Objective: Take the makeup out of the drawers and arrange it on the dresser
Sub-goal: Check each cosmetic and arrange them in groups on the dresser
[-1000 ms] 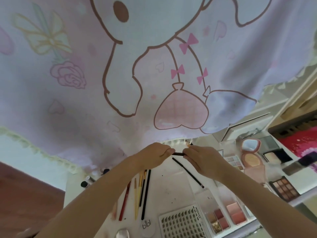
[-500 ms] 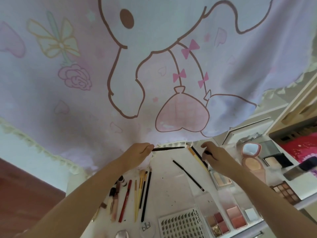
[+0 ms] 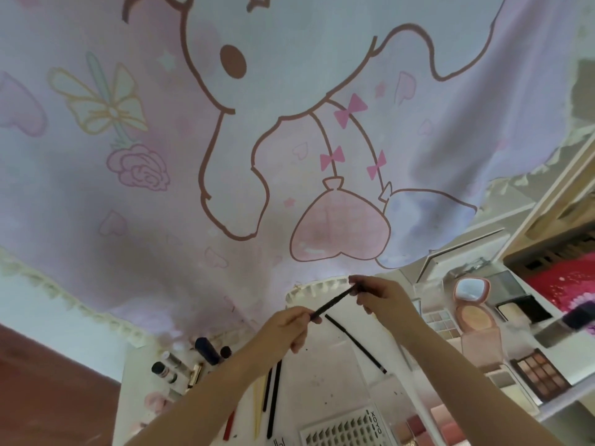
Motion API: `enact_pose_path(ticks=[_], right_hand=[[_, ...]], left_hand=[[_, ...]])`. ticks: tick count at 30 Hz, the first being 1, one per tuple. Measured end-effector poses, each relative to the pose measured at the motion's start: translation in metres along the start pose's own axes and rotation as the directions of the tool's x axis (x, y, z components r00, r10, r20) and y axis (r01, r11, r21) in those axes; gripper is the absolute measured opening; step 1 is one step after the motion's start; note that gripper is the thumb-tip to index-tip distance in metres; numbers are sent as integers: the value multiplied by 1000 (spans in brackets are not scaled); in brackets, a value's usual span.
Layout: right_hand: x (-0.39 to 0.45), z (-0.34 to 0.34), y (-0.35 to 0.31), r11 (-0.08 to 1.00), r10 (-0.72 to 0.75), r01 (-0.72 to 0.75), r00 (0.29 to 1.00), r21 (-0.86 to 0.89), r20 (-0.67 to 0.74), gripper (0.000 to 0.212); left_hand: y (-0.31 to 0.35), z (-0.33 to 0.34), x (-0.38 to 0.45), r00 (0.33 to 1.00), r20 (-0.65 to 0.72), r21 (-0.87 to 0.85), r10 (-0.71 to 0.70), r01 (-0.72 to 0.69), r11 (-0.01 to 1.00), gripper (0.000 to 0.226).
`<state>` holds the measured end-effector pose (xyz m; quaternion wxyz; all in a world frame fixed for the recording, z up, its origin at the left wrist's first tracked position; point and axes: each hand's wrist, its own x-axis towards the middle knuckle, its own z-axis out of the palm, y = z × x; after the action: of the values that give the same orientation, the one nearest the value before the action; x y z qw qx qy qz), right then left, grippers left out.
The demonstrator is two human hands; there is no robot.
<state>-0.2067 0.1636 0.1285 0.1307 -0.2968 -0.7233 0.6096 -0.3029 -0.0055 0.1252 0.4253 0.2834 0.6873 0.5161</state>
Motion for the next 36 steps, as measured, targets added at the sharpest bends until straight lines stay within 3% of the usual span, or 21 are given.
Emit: enact_pose_path(ticks=[3, 6, 11, 15, 20, 27, 33, 36], right_hand=[[-3, -9, 0, 973, -123, 118, 992, -199, -13, 38], [-3, -12, 1, 891, -239, 225, 971, -395, 14, 24], [-3, -11, -5, 775, -342, 363, 929, -517, 141, 22], [-2, -9, -7, 712, -337, 399, 916, -577, 218, 25], [1, -10, -6, 702, -330, 397, 917, -591, 224, 27], [8, 0, 6, 605, -319, 469, 883, -644, 344, 27], [15, 4, 12, 670, -405, 460, 884, -582, 232, 39], [13, 11, 14, 777, -494, 478, 866, -410, 75, 54]], left_hand=[[3, -11, 1, 995, -100, -36, -25, 22, 999, 30], [3, -19, 2, 993, -108, 17, -46, 49, 999, 31], [3, -27, 1, 997, -70, 187, -35, 47, 981, 32], [-1, -31, 2, 996, -64, 230, -54, 67, 971, 32], [-5, -34, -1, 997, -58, 238, -55, 67, 969, 32], [-11, -26, -3, 998, 4, 211, -64, 62, 975, 30], [-12, -27, -2, 999, 6, 91, -46, 45, 995, 27], [-13, -25, -3, 999, 23, 23, -36, 36, 999, 26]])
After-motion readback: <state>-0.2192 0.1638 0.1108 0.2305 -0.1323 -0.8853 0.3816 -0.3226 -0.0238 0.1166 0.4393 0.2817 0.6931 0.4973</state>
